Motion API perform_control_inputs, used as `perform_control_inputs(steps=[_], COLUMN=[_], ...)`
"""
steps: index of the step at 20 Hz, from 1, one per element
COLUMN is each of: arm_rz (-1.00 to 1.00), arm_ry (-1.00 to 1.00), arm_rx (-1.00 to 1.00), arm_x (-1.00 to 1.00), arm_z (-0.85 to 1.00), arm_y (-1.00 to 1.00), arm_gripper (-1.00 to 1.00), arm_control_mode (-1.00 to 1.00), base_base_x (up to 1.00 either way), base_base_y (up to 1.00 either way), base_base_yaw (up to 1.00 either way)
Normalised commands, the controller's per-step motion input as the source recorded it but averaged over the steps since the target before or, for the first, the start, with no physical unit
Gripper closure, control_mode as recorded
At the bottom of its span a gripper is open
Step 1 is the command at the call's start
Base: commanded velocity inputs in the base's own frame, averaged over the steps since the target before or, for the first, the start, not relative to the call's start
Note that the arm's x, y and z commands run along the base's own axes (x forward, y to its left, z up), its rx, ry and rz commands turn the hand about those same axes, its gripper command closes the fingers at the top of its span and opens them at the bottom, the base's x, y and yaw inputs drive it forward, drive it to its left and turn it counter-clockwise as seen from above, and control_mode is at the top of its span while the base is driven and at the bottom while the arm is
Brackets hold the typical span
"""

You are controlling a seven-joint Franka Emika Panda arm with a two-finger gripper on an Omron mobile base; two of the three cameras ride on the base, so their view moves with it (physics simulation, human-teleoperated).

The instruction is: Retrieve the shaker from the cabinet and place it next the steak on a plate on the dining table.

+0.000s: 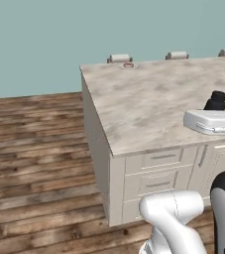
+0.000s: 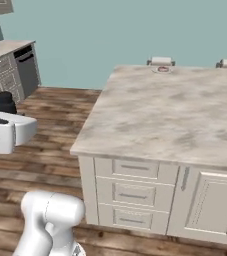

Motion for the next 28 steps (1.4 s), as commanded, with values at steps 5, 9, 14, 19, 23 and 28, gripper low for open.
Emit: perform_control_inputs(steps=[5, 9, 14, 19, 23, 28], arm_rz=[0.0, 0.0, 0.0, 0.0, 0.0, 0.0], arm_ry=[0.0, 0.0, 0.0, 0.0, 0.0, 0.0], arm_rx=[0.0, 0.0, 0.0, 0.0, 0.0, 0.0], arm_x=[0.0, 0.0, 0.0, 0.0, 0.0, 0.0], arm_z=[0.0, 0.0, 0.0, 0.0, 0.0, 0.0], arm_y=[0.0, 0.0, 0.0, 0.0, 0.0, 0.0], arm_gripper=[1.0, 1.0, 1.0, 1.0, 1.0, 1.0], arm_control_mode=[1.0, 1.0, 1.0, 1.0, 1.0, 1.0], base_base_x=[-0.02, 0.04, 0.44, 1.0, 1.0, 1.0], base_base_y=[1.0, 1.0, 0.87, 0.59, 0.62, 0.7], base_base_yaw=[0.01, 0.0, -0.04, -0.03, -0.05, -0.11])
